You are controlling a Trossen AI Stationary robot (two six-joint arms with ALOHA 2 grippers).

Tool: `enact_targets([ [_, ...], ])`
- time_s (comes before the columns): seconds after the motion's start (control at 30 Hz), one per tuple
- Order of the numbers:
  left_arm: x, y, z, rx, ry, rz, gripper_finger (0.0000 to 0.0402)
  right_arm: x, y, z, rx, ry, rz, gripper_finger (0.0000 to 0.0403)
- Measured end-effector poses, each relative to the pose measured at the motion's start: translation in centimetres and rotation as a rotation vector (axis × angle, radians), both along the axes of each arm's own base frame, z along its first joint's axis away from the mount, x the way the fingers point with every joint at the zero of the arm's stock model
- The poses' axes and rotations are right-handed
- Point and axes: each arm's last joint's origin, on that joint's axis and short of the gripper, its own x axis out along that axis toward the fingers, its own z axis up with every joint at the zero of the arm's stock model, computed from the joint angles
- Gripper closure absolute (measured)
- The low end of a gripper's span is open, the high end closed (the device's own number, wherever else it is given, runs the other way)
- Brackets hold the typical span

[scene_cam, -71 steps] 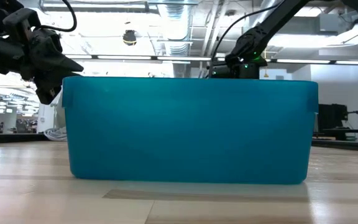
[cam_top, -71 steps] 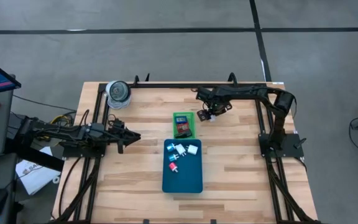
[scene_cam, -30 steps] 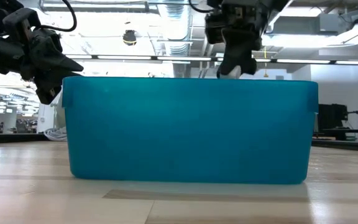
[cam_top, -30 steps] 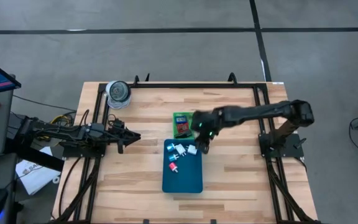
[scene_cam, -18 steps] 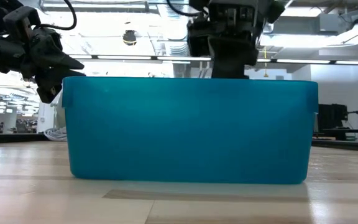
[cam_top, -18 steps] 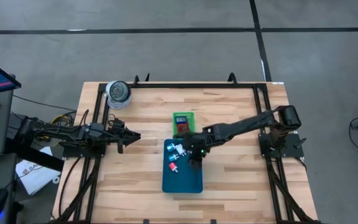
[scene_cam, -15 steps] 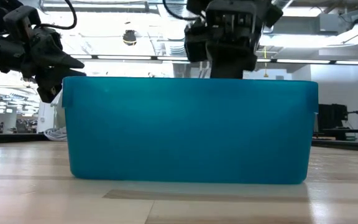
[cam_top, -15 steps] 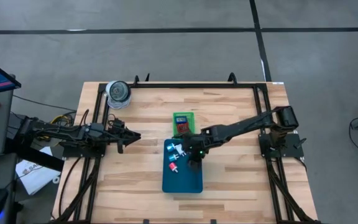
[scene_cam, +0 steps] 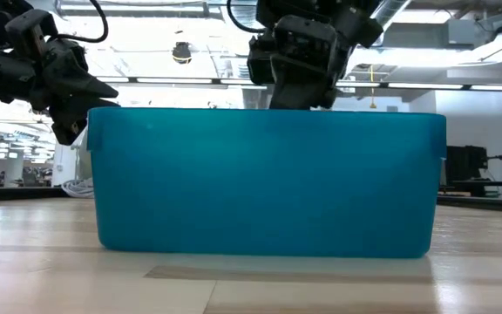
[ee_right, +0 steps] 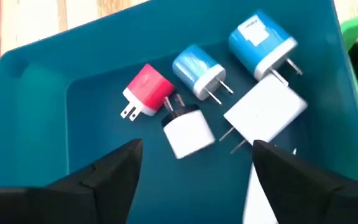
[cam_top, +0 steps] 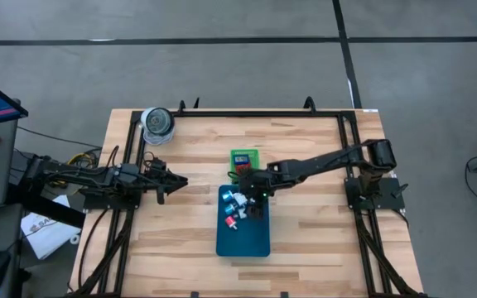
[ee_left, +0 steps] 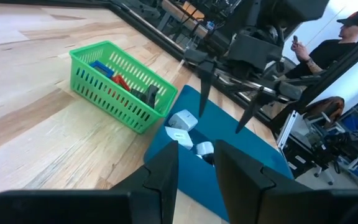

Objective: Pick & Place Office items
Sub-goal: Return to Home Position

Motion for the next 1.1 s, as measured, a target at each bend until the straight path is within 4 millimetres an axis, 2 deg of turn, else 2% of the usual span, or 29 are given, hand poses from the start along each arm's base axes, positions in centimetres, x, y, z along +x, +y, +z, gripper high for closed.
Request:
enact_targets([
  [0.1, 0.0, 0.0, 0.0, 0.0, 0.0, 0.0, 0.0302, 0.2, -0.6, 0.1, -0.006, -0.026, 0.039, 0.0105],
  [0.23, 0.0, 0.0, 0.0, 0.0, 0.0, 0.0, 0.0302, 0.2, -1.5, 1.3, -0.019, -0.091, 0.039, 0.0103],
  [0.37, 0.0, 0.0, 0.0, 0.0, -0.002, -0.001, 0.0302, -1.3, -2.3, 3.1, -0.058, -0.216, -0.011, 0.0102],
  [0.43, 0.0, 0.0, 0.1, -0.001, -0.006, 0.0, 0.0302, -2.8, -2.8, 3.7, -0.081, -0.292, -0.046, 0.0102],
  [0.57, 0.1, 0.0, 0.0, 0.0, -0.003, -0.001, 0.0302, -7.2, -3.3, 3.3, -0.124, -0.408, -0.129, 0.0102],
  [0.87, 0.1, 0.0, 0.1, -0.001, -0.006, 0.0, 0.0302, -16.9, -3.5, -0.7, -0.102, -0.603, -0.29, 0.0101],
  [1.1, 0.1, 0.0, 0.1, -0.001, -0.009, 0.0, 0.0302, -22.2, -3.9, -3.7, -0.03, -0.699, -0.489, 0.0101],
])
